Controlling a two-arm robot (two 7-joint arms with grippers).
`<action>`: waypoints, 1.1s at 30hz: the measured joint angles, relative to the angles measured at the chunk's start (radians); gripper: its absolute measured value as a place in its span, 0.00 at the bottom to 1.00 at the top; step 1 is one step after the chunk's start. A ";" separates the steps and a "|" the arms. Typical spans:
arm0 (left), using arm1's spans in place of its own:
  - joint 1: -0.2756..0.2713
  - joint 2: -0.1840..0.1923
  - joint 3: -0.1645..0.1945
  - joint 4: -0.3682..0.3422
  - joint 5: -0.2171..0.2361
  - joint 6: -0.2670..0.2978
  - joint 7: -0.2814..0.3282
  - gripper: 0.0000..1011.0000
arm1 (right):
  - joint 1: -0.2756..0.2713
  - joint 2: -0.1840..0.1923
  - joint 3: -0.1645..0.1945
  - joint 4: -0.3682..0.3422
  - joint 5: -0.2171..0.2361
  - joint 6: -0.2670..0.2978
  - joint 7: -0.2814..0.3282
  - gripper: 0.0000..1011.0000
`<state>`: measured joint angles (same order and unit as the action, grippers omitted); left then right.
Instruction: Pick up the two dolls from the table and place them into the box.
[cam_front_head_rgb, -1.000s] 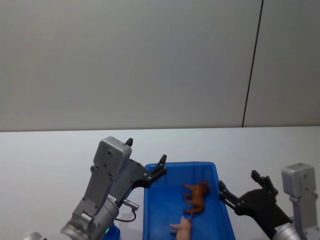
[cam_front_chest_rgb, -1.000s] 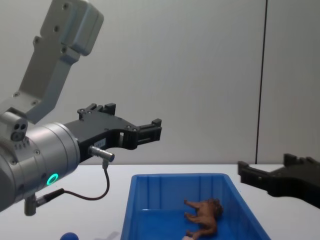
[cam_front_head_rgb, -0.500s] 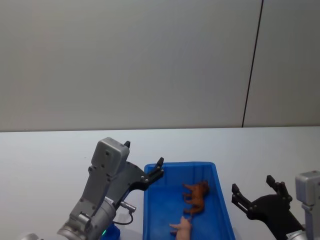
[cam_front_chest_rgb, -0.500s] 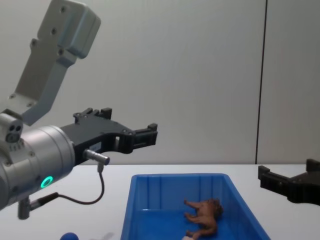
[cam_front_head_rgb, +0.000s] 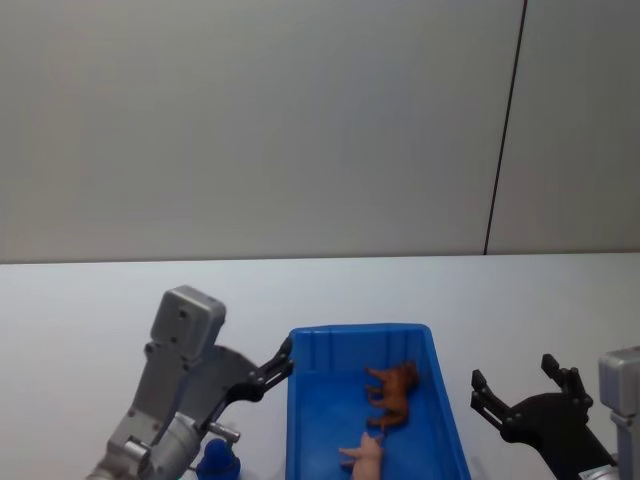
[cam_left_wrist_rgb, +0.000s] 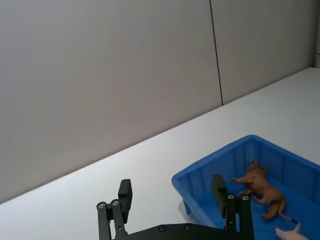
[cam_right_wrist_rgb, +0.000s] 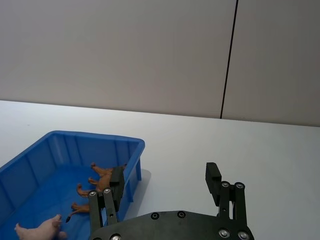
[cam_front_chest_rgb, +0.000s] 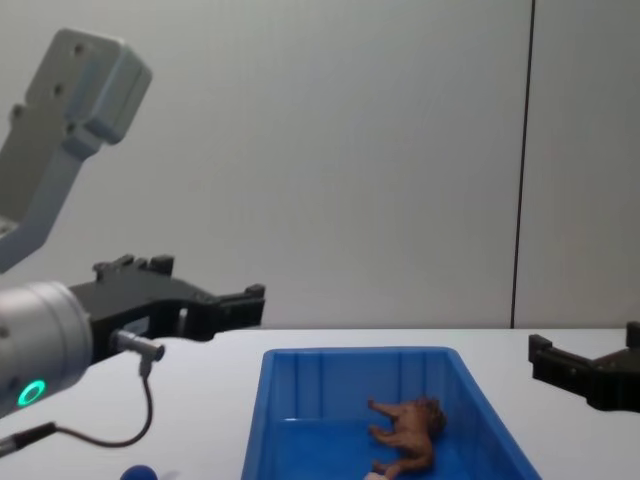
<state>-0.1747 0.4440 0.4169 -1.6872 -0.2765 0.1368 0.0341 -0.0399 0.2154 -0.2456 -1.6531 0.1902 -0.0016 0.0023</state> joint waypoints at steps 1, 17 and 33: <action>0.006 0.005 -0.003 -0.004 -0.009 0.007 0.004 0.99 | 0.000 0.000 0.000 0.000 0.000 0.000 -0.001 0.99; 0.075 0.051 -0.031 -0.033 -0.127 0.075 0.046 0.99 | -0.004 0.002 0.001 -0.003 0.001 -0.002 -0.007 0.99; 0.102 0.051 -0.037 0.006 -0.183 0.098 0.046 0.99 | -0.006 0.002 0.001 -0.003 0.001 -0.003 -0.009 0.99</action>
<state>-0.0727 0.4946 0.3799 -1.6812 -0.4594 0.2347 0.0798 -0.0455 0.2177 -0.2443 -1.6566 0.1907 -0.0043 -0.0068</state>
